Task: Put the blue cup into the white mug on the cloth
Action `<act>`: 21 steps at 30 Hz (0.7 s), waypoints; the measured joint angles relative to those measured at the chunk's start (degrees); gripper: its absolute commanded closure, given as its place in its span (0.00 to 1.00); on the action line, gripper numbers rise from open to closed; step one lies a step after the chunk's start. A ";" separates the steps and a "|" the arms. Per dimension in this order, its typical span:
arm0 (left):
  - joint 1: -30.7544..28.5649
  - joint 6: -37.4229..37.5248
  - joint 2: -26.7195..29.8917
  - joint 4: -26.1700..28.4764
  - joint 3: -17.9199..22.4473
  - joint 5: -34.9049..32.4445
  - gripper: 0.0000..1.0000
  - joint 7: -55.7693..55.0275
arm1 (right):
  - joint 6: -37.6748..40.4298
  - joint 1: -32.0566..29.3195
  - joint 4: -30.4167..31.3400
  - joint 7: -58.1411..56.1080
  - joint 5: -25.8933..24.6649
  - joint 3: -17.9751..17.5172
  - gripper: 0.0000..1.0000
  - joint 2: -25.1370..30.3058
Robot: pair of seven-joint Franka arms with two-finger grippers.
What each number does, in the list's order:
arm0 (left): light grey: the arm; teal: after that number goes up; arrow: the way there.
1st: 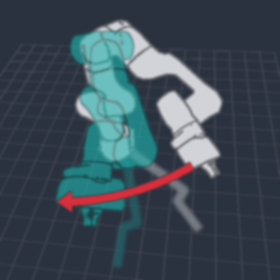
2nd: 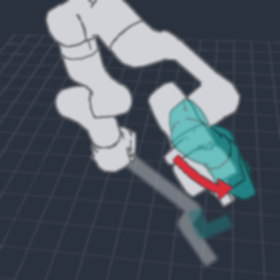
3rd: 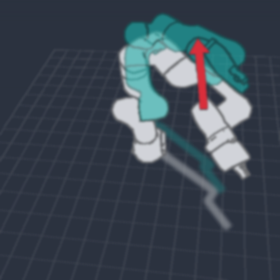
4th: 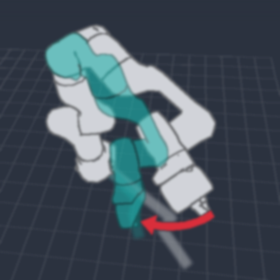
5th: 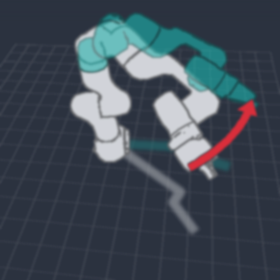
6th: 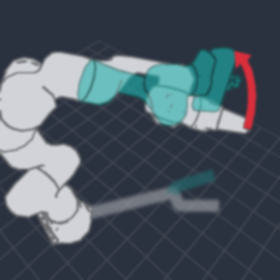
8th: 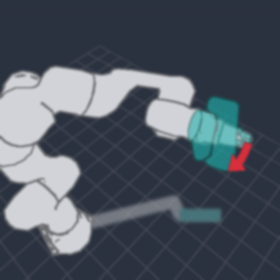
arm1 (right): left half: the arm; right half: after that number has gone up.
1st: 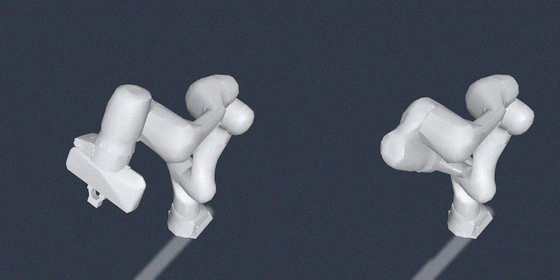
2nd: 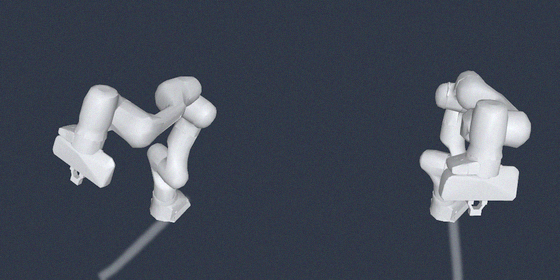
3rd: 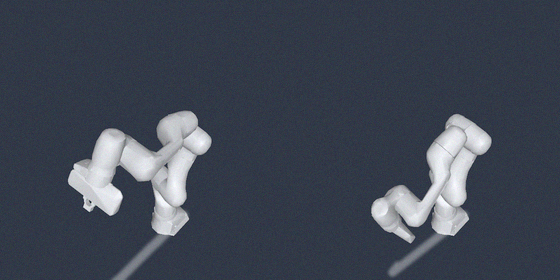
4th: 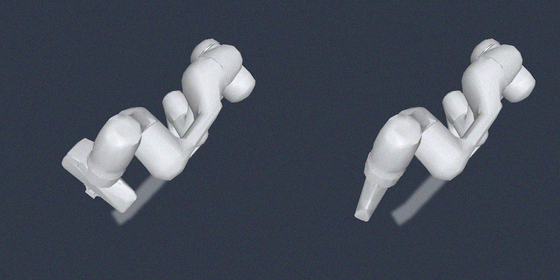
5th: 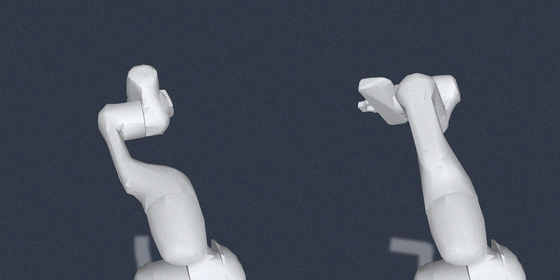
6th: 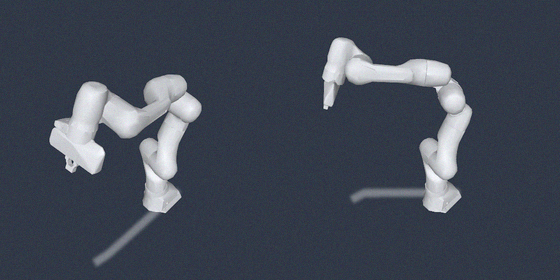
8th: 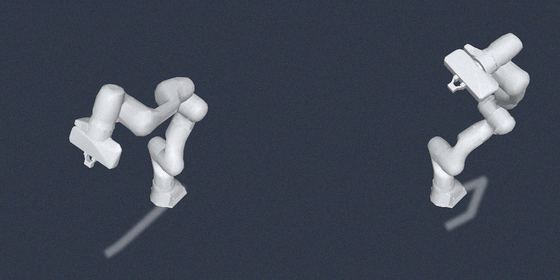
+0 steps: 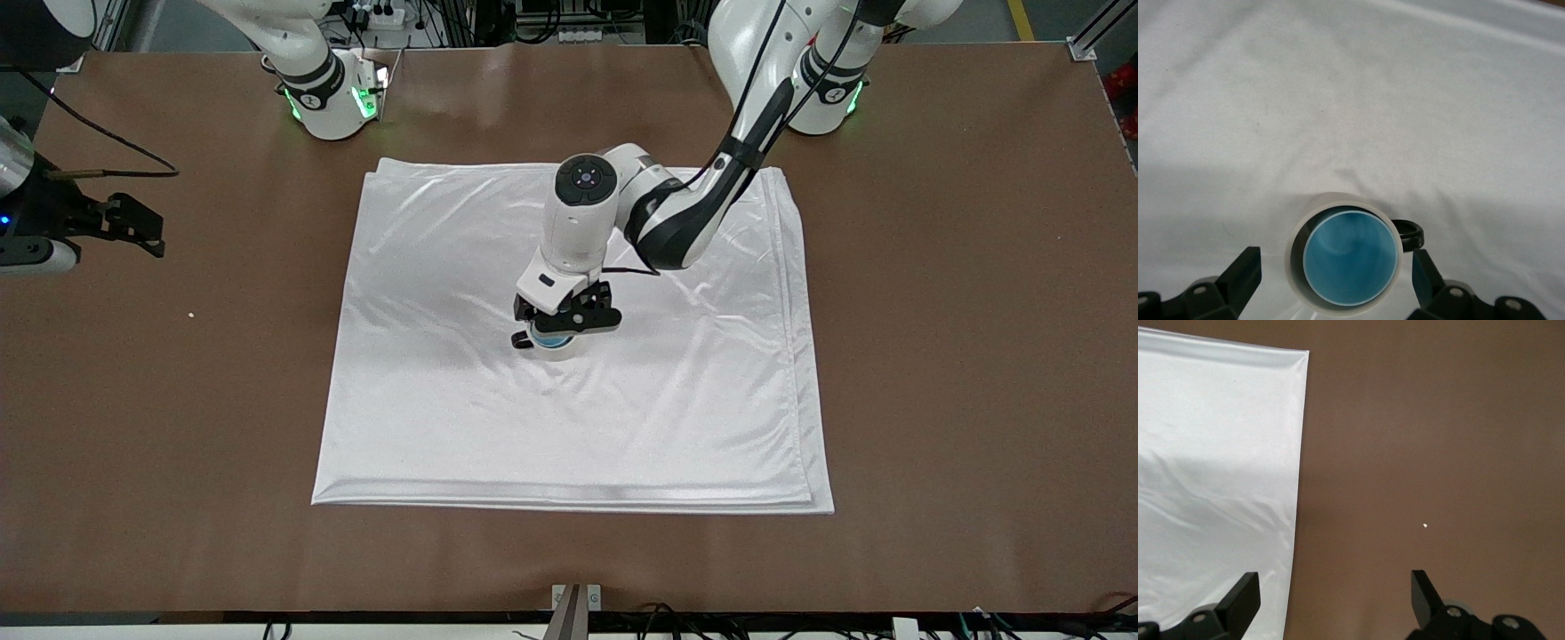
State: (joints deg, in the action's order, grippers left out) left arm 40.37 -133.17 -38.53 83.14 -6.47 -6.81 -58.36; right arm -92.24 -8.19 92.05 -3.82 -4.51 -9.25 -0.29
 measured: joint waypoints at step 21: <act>-17.09 5.36 2.73 0.00 0.64 -0.67 0.00 19.93 | -2.38 3.35 1.47 0.47 2.65 6.89 0.00 -0.02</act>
State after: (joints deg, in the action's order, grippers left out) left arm 23.28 -127.82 -35.80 83.14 -5.82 -7.48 -38.43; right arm -94.61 -4.84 93.51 -3.35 -1.86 -2.36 -0.30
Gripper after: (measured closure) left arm 0.000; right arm 0.000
